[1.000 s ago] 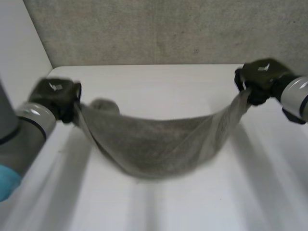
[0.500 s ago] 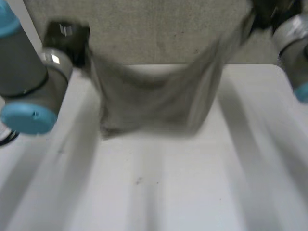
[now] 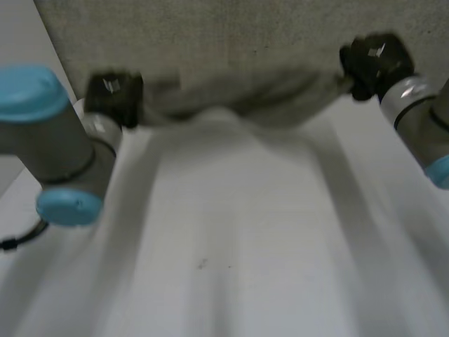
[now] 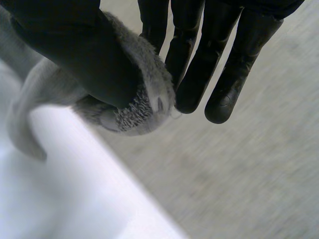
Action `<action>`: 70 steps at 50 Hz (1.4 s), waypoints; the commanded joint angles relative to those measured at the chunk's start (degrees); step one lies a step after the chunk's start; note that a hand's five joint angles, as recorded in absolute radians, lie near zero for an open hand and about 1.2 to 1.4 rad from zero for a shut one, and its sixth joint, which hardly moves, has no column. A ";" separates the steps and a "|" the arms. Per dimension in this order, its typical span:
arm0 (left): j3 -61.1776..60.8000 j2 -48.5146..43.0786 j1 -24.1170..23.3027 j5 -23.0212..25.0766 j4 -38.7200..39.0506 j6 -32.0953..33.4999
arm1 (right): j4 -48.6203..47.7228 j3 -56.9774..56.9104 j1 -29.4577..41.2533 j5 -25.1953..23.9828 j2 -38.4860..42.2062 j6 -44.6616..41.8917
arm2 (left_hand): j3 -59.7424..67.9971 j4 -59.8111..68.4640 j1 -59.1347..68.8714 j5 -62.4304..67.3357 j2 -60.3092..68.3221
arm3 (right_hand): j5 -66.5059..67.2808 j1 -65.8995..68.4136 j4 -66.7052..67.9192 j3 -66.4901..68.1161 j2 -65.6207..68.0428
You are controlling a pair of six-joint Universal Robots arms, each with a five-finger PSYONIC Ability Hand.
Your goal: Fold the towel.
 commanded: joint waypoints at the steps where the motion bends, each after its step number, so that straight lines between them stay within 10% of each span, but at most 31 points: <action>1: -10.48 -1.50 -1.40 -0.15 -3.90 0.01 | 10.22 1.82 -0.71 -0.11 2.28 -3.65 | 10.29 10.24 14.83 11.62 10.70 | 13.71 24.27 11.64 11.85 12.52; 24: -20.07 31.81 -3.86 -0.24 -5.49 -2.98 | 10.06 5.34 -5.88 0.15 -14.77 3.45 | 10.29 10.24 14.83 11.62 10.70 | 13.71 24.27 11.64 11.85 12.52; 34: -19.45 27.53 -2.81 -0.24 -4.52 -3.24 | 6.45 1.12 -6.95 -0.02 -12.41 7.25 | 10.29 10.24 14.83 11.62 10.70 | 13.71 24.27 11.64 11.85 12.52; 48: -15.14 2.81 -1.31 -1.11 -2.41 -2.89 | 5.13 -11.35 -2.12 1.81 16.31 2.16 | 10.29 10.24 14.83 11.62 10.70 | 13.71 24.27 11.64 11.85 12.52; 50: -13.92 -0.52 -1.14 -1.99 -2.41 -2.80 | 5.13 -12.24 -2.03 3.05 18.53 0.21 | 10.29 10.24 14.83 11.62 10.70 | 9.57 20.12 7.49 7.70 8.37; 51: -13.91 -0.53 -1.14 -1.99 -2.41 -2.80 | 5.13 -12.50 -1.85 4.53 19.58 -1.70 | 10.29 10.24 14.83 11.62 10.70 | -21.08 -10.52 -23.15 -22.94 -22.27; 55: -13.82 -1.32 -0.79 -2.87 -2.41 -2.72 | 5.48 -11.37 -1.24 7.96 18.19 -3.65 | 10.29 10.24 14.83 11.62 10.70 | -56.29 -45.73 -58.36 -58.15 -57.48; 70: -15.93 -0.44 -0.17 -3.14 -2.41 -2.72 | 7.94 21.69 -1.85 -0.55 -6.43 -3.13 | 10.29 10.24 14.83 11.62 10.70 | -56.29 -45.73 -58.36 -58.15 -57.48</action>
